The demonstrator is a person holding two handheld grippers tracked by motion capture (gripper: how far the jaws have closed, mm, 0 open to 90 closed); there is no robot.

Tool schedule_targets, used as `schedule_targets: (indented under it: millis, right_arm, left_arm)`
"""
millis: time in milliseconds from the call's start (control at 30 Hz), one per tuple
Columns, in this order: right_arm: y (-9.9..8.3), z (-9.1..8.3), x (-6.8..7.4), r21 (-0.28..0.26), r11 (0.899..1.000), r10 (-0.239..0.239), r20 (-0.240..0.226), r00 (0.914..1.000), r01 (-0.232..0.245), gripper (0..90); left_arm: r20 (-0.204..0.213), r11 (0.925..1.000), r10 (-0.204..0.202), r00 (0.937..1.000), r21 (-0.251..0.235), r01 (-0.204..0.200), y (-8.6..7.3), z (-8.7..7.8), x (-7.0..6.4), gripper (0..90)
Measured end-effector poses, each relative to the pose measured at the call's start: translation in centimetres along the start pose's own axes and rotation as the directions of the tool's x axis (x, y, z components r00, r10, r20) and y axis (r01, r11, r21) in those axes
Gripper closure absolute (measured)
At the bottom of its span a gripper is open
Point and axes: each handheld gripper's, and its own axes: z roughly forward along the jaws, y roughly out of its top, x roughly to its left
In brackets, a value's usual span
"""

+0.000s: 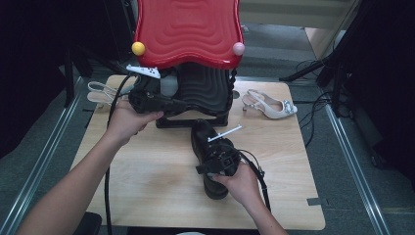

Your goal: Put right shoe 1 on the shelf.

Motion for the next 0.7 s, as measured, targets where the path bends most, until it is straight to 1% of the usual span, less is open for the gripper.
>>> schedule_targets:
  millis: [67, 100, 200, 233, 267, 300, 367, 400, 433, 500, 567, 633, 667, 700]
  right_arm:
    - [0.1, 0.5, 0.4, 0.016, 1.000, -0.023, 0.029, 0.9993, 0.022, 61.9]
    - [0.2, 0.7, 0.6, 0.015, 0.999, -0.029, 0.039, 0.9988, 0.029, 61.9]
    - [0.3, 0.9, 0.5, 0.016, 1.000, -0.011, 0.044, 0.9990, 0.010, 62.7]
    - [0.3, 1.0, 0.3, 0.013, 1.000, -0.016, 0.048, 0.9987, 0.016, 63.0]
    - [0.4, 1.1, 0.2, 0.012, 1.000, -0.009, 0.052, 0.9986, 0.008, 63.0]
    - [0.4, 1.3, 0.1, 0.018, 1.000, -0.012, 0.065, 0.9978, 0.011, 63.0]
    - [0.4, 1.9, -0.1, 0.036, 0.999, -0.006, 0.067, 0.9977, 0.004, 63.7]
    - [0.4, 2.1, 0.0, 0.040, 0.999, -0.013, 0.075, 0.9971, 0.010, 63.9]
    - [0.4, 2.2, 0.1, 0.039, 0.999, -0.018, 0.083, 0.9964, 0.015, 64.2]
    - [0.4, 2.2, 0.1, 0.036, 0.999, -0.016, 0.089, 0.9959, 0.012, 65.4]
    - [0.2, 2.3, 0.0, 0.030, 0.999, -0.027, 0.092, 0.9954, 0.024, 66.4]
    - [0.2, 2.4, 0.1, 0.023, 0.999, -0.030, 0.100, 0.9945, 0.028, 67.9]
    - [0.1, 2.4, 0.1, 0.023, 0.999, -0.035, 0.103, 0.9940, 0.033, 68.7]
    - [0.1, 2.4, 0.0, 0.022, 0.999, -0.031, 0.101, 0.9944, 0.029, 70.1]
  left_arm:
    - [-0.001, 1.0000, -0.003, 1.0000, -0.003, 0.003, 0.7, -0.4, 0.2, 89.9]
    - [-0.002, 1.0000, -0.005, 1.0000, -0.007, 0.005, 1.1, -0.6, 0.3, 90.0]
    - [-0.021, 1.0000, 0.008, 0.9998, -0.002, -0.008, 2.3, -1.1, 0.4, 90.0]
    - [-0.026, 1.0000, 0.009, 0.9996, -0.002, -0.009, 2.8, -1.2, 0.3, 90.0]
    - [-0.031, 0.9998, 0.016, 0.9994, -0.007, -0.016, 3.3, -1.4, 0.2, 90.0]
    - [-0.032, 0.9998, 0.020, 0.9993, -0.007, -0.020, 3.7, -1.5, 0.2, 90.0]
    - [-0.028, 0.9997, 0.021, 0.9994, -0.014, -0.021, 4.6, -1.8, 0.1, 90.0]
    - [-0.032, 0.9995, 0.024, 0.9992, -0.019, -0.024, 5.0, -2.0, 0.1, 90.0]
    - [-0.017, 0.9995, 0.020, 0.9997, -0.026, -0.020, 5.5, -2.2, 0.2, 90.0]
    - [-0.017, 0.9989, 0.012, 0.9998, -0.044, -0.013, 6.2, -2.6, 0.0, 90.0]
    - [-0.040, 0.9989, 0.031, 0.9987, -0.034, -0.033, 7.1, -2.8, -0.3, 90.0]
    - [-0.045, 0.9987, 0.035, 0.9984, -0.035, -0.036, 8.0, -3.1, -0.4, 90.0]
    - [-0.061, 0.9986, 0.040, 0.9973, -0.033, -0.042, 8.5, -3.1, -0.4, 90.0]
    - [-0.060, 0.9983, 0.045, 0.9971, -0.034, -0.047, 9.0, -3.1, -0.4, 90.0]
